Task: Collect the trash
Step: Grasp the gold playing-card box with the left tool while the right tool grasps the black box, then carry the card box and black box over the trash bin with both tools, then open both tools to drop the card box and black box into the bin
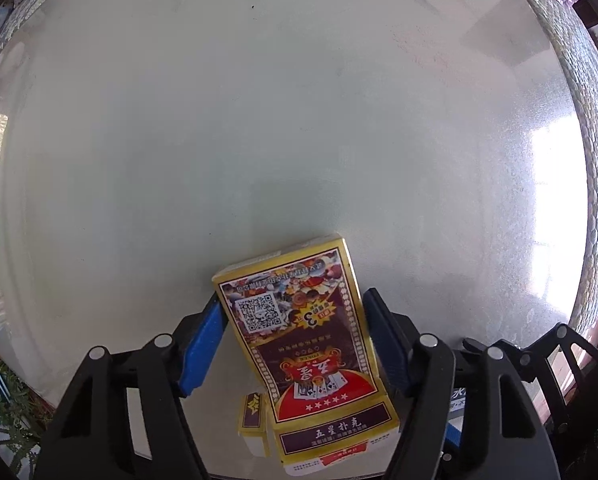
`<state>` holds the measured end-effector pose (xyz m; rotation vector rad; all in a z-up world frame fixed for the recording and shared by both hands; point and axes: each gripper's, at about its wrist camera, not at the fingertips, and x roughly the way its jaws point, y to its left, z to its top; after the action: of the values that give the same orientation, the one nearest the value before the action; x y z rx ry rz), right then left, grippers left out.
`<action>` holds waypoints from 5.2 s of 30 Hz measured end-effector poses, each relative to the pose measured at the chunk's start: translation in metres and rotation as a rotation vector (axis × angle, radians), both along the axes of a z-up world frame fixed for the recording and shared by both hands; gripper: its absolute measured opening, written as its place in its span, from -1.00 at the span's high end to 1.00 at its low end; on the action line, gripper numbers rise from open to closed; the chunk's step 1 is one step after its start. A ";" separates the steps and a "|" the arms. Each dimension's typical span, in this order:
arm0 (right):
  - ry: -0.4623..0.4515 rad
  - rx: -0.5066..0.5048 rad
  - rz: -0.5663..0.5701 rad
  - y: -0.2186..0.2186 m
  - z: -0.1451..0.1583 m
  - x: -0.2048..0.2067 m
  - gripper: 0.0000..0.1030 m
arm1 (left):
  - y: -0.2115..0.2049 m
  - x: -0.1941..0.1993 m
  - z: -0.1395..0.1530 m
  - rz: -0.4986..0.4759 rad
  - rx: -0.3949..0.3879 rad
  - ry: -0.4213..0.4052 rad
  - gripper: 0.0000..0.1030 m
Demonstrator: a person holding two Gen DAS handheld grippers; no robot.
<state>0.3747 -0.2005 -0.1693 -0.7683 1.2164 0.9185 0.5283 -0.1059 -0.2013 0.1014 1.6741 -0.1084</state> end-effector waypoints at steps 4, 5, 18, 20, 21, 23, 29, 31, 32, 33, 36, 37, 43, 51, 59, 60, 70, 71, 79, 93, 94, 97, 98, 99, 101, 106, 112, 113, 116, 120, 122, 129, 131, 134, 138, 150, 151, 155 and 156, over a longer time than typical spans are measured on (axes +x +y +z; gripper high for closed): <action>-0.033 -0.005 -0.053 -0.001 0.002 -0.008 -0.10 | -0.005 -0.009 0.005 -0.033 0.032 -0.035 -0.28; -0.040 -0.001 -0.061 -0.002 0.003 -0.011 -0.08 | -0.007 -0.013 0.008 -0.042 0.035 -0.051 -0.28; -0.207 0.040 -0.356 -0.011 0.024 -0.033 -0.03 | 0.003 -0.076 0.028 -0.086 0.008 -0.117 -0.28; -0.243 0.040 -0.382 -0.006 0.030 -0.040 -0.03 | 0.007 -0.086 0.033 -0.100 0.014 -0.136 -0.28; -0.255 0.046 -0.404 -0.005 0.037 -0.041 -0.03 | 0.009 -0.091 0.036 -0.106 0.017 -0.145 -0.28; -0.280 0.060 -0.446 -0.004 0.048 -0.048 -0.03 | 0.005 -0.093 0.043 -0.115 0.014 -0.159 -0.28; -0.322 0.103 -0.590 -0.001 0.093 -0.068 -0.03 | 0.015 -0.119 0.074 -0.121 -0.001 -0.218 -0.28; -0.336 0.127 -0.621 0.001 0.109 -0.081 -0.03 | 0.018 -0.125 0.084 -0.132 -0.001 -0.245 -0.28; -0.356 0.124 -0.625 0.003 0.116 -0.084 -0.03 | 0.020 -0.129 0.089 -0.139 0.001 -0.264 -0.28; -0.374 0.124 -0.626 0.007 0.124 -0.092 -0.03 | 0.020 -0.136 0.095 -0.145 0.006 -0.283 -0.28; -0.414 0.117 -0.633 0.019 0.143 -0.113 -0.03 | 0.021 -0.162 0.112 -0.162 0.002 -0.326 -0.28; -0.424 0.109 -0.633 0.023 0.148 -0.122 -0.03 | 0.027 -0.176 0.116 -0.166 -0.002 -0.339 -0.28; -0.479 0.101 -0.664 0.036 0.163 -0.172 -0.03 | 0.072 -0.243 0.149 -0.204 -0.016 -0.379 -0.28; -0.523 0.083 -0.660 0.049 0.162 -0.225 -0.03 | 0.101 -0.321 0.151 -0.225 -0.017 -0.410 -0.28; -0.529 0.072 -0.652 0.055 0.149 -0.265 -0.03 | 0.096 -0.365 0.120 -0.252 -0.046 -0.389 -0.28; -0.529 0.069 -0.649 0.056 0.148 -0.268 -0.03 | 0.095 -0.370 0.117 -0.256 -0.045 -0.391 -0.28; -0.483 0.060 -0.637 0.062 0.122 -0.291 -0.03 | 0.084 -0.401 0.089 -0.306 -0.083 -0.372 -0.28; -0.466 0.066 -0.635 0.063 0.118 -0.294 -0.03 | 0.083 -0.402 0.084 -0.310 -0.086 -0.367 -0.28; -0.383 0.076 -0.657 0.063 0.088 -0.297 -0.03 | 0.081 -0.407 0.053 -0.300 -0.074 -0.351 -0.28; -0.294 0.043 -0.654 0.073 0.025 -0.310 -0.03 | 0.084 -0.412 -0.024 -0.281 -0.042 -0.276 -0.28; -0.279 0.043 -0.657 0.073 0.019 -0.308 -0.03 | 0.085 -0.412 -0.029 -0.275 -0.043 -0.269 -0.28; -0.242 0.043 -0.669 0.072 0.002 -0.307 -0.03 | 0.083 -0.411 -0.043 -0.268 -0.049 -0.244 -0.28; -0.235 0.041 -0.674 0.071 -0.004 -0.305 -0.03 | 0.082 -0.411 -0.047 -0.268 -0.043 -0.247 -0.28; -0.224 0.040 -0.678 0.070 -0.010 -0.304 -0.03 | 0.082 -0.410 -0.051 -0.270 -0.037 -0.249 -0.28; -0.208 0.039 -0.691 0.069 -0.022 -0.302 -0.03 | 0.082 -0.409 -0.061 -0.270 -0.035 -0.239 -0.28; -0.149 0.045 -0.718 0.064 -0.049 -0.295 -0.03 | 0.085 -0.404 -0.089 -0.257 -0.033 -0.189 -0.28; -0.093 0.037 -0.722 0.061 -0.080 -0.295 -0.03 | 0.086 -0.400 -0.113 -0.256 -0.036 -0.152 -0.28; -0.083 0.036 -0.725 0.062 -0.084 -0.294 -0.03 | 0.085 -0.400 -0.116 -0.257 -0.038 -0.147 -0.28; -0.052 0.033 -0.737 0.061 -0.100 -0.291 -0.03 | 0.084 -0.398 -0.127 -0.254 -0.039 -0.123 -0.28; -0.025 0.019 -0.735 0.063 -0.117 -0.292 -0.03 | 0.084 -0.396 -0.142 -0.239 -0.044 -0.091 -0.28; -0.005 0.016 -0.744 0.062 -0.124 -0.290 -0.03 | 0.083 -0.396 -0.149 -0.230 -0.050 -0.079 -0.28; 0.030 0.024 -0.778 0.061 -0.143 -0.289 -0.03 | 0.081 -0.393 -0.168 -0.218 -0.039 -0.060 -0.28; 0.042 0.033 -0.791 0.061 -0.146 -0.289 -0.03 | 0.081 -0.392 -0.172 -0.222 -0.051 -0.048 -0.28; 0.056 0.033 -0.807 0.061 -0.152 -0.289 -0.03 | 0.080 -0.391 -0.180 -0.222 -0.044 -0.030 -0.29; 0.062 0.027 -0.822 0.063 -0.160 -0.288 -0.03 | 0.077 -0.386 -0.192 -0.217 -0.060 0.006 -0.29; 0.074 0.032 -0.847 0.054 -0.160 -0.291 -0.03 | 0.079 -0.379 -0.198 -0.202 -0.122 0.040 -0.30; 0.075 0.032 -0.848 0.055 -0.162 -0.291 -0.03 | 0.079 -0.379 -0.199 -0.200 -0.125 0.041 -0.30; 0.077 0.033 -0.850 0.054 -0.162 -0.291 -0.03 | 0.080 -0.378 -0.202 -0.180 -0.147 0.070 -0.34; 0.078 0.033 -0.848 0.054 -0.163 -0.290 -0.03 | 0.081 -0.378 -0.203 -0.173 -0.156 0.078 -0.38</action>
<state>0.0842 -0.1467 -0.3320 -0.1351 1.4130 0.2627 0.1507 -0.0246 -0.4039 0.1257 1.7266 -0.3774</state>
